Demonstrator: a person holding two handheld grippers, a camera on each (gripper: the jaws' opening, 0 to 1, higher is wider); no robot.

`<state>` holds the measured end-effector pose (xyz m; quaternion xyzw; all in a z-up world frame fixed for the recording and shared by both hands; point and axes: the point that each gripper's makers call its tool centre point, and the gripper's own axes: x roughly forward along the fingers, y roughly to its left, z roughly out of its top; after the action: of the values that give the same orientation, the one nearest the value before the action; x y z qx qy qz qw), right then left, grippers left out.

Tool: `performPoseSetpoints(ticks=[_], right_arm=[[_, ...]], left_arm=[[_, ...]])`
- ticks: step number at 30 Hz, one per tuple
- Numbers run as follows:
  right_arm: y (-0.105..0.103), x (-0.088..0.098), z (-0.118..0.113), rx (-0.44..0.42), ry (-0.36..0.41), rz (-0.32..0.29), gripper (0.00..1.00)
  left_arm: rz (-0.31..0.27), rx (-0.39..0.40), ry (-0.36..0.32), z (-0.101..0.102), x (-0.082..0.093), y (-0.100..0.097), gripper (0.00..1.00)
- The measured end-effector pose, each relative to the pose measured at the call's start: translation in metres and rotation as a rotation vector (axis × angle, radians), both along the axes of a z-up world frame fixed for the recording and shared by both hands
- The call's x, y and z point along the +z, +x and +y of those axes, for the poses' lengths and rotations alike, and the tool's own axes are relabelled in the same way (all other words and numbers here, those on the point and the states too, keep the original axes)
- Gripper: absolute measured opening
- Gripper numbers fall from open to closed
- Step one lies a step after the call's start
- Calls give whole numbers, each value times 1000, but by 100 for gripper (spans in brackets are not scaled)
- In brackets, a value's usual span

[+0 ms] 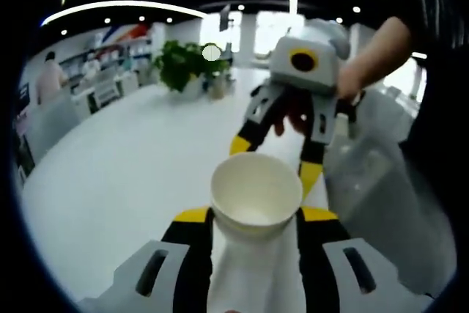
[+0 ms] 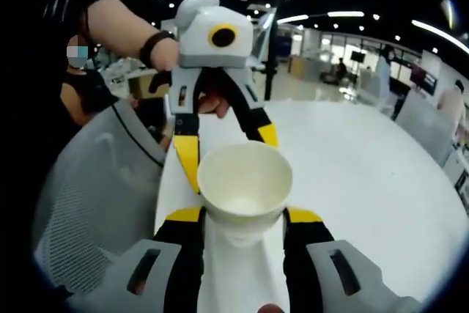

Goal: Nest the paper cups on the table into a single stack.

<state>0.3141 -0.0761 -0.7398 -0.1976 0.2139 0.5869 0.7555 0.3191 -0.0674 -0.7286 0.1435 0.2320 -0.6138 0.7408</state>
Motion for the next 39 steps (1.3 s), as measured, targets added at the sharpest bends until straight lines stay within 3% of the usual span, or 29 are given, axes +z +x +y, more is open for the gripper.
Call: performPoseSetpoints(ticks=[7,17,24,39], right_arm=[[25,6,-6,-40,13,-24,39],[53,2,-13,-58,15,-30,39],[83,-7,-19,-72,-9,-42,39],[140,-29,-26,-129,13,-24,39]], left_arm=[[-35,-37,22,-5,5,27,43],[-34,-64,34,-13,1,53,43],[-19,-84,55,-19,-10,86,43],[-18,-124,101,-25,-28,140,43]])
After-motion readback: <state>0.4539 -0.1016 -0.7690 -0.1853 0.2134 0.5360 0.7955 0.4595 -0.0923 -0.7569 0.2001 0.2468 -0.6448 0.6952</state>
